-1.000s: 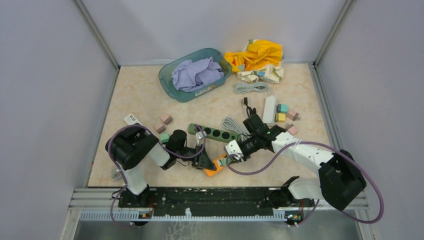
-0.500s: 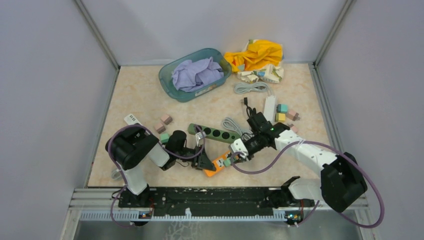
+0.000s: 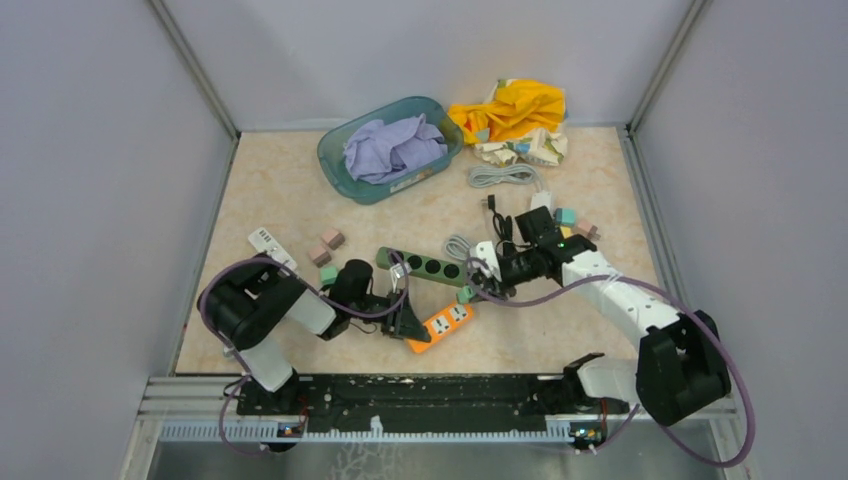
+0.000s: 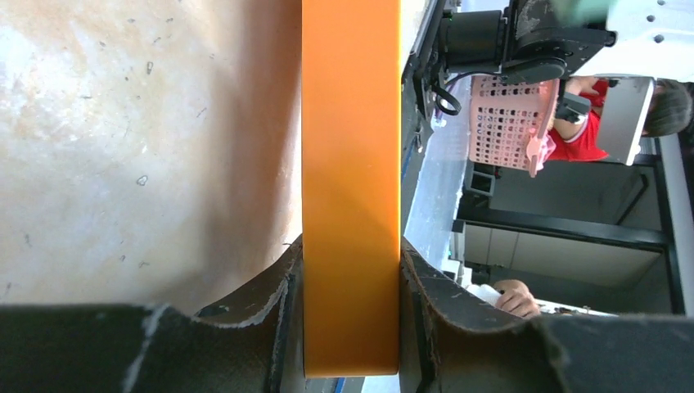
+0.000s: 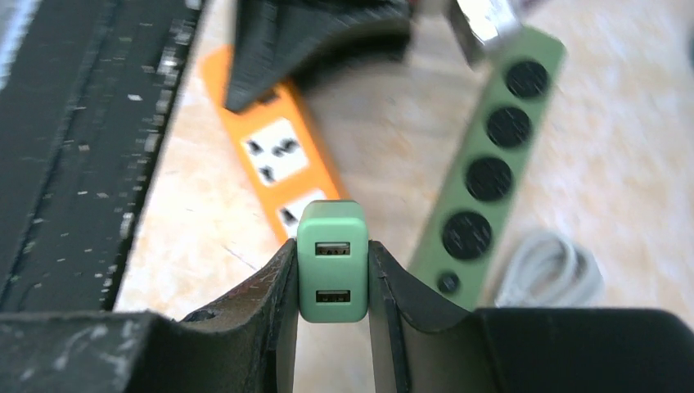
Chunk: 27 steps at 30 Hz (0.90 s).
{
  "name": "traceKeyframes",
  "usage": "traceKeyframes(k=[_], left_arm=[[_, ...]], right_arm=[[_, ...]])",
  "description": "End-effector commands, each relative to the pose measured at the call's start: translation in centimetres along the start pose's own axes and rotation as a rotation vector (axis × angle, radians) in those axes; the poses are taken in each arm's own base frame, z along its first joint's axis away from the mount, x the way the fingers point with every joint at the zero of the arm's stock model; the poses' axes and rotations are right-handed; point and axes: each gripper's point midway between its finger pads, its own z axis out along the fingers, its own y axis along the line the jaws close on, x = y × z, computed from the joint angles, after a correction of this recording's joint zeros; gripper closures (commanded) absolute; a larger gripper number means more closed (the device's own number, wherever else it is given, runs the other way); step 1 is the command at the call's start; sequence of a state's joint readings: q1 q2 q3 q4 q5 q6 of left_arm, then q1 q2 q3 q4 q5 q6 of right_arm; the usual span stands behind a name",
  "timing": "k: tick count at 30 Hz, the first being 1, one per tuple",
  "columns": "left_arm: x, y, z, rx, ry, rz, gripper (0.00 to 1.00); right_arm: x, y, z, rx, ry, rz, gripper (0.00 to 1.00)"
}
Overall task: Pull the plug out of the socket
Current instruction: Place the plug at the center of the board.
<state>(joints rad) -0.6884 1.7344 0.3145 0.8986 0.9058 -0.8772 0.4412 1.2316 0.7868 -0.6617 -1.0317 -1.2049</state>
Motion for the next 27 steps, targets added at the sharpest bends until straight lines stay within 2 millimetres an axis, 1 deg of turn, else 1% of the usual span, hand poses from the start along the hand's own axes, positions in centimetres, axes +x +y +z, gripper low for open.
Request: traceKeyframes(k=[1, 3, 6, 9, 11, 14, 16, 18, 22, 27], left_arm=[[-0.8, 0.2, -0.3, -0.051, -0.026, 0.085, 1.00], [-1.0, 0.1, -0.5, -0.064, -0.036, 0.114, 1.00], [-1.4, -0.3, -0.7, -0.069, -0.051, 0.152, 1.00], [-1.7, -0.7, -0.9, -0.067, -0.063, 0.185, 1.00], [-1.8, -0.8, -1.0, -0.072, -0.066, 0.198, 1.00], [-1.8, -0.9, -1.1, -0.078, -0.071, 0.209, 1.00], [-1.8, -0.9, -1.2, -0.079, -0.075, 0.215, 1.00], [-1.8, -1.1, -1.3, -0.081, -0.081, 0.221, 1.00], [-2.2, -1.7, -1.6, -0.082, -0.103, 0.246, 1.00], [-3.0, -2.6, -2.0, -0.086, -0.142, 0.284, 1.00]], right_arm=[[0.0, -7.3, -3.9, 0.334, 0.057, 0.163, 1.00], [1.2, -10.0, -6.1, 0.492, 0.092, 0.242, 1.00], [3.5, -12.4, -9.2, 0.680, 0.143, 0.347, 1.00], [5.7, -13.4, -11.8, 0.808, 0.195, 0.413, 1.00], [7.1, -13.6, -13.1, 0.868, 0.235, 0.441, 0.95], [9.3, -13.7, -14.4, 0.932, 0.315, 0.476, 0.93], [10.6, -13.5, -14.6, 0.941, 0.361, 0.503, 0.92], [11.4, -13.4, -14.5, 0.928, 0.388, 0.526, 0.91], [12.4, -12.9, -14.1, 0.901, 0.416, 0.562, 0.87], [13.7, -12.4, -13.8, 0.875, 0.460, 0.597, 0.77]])
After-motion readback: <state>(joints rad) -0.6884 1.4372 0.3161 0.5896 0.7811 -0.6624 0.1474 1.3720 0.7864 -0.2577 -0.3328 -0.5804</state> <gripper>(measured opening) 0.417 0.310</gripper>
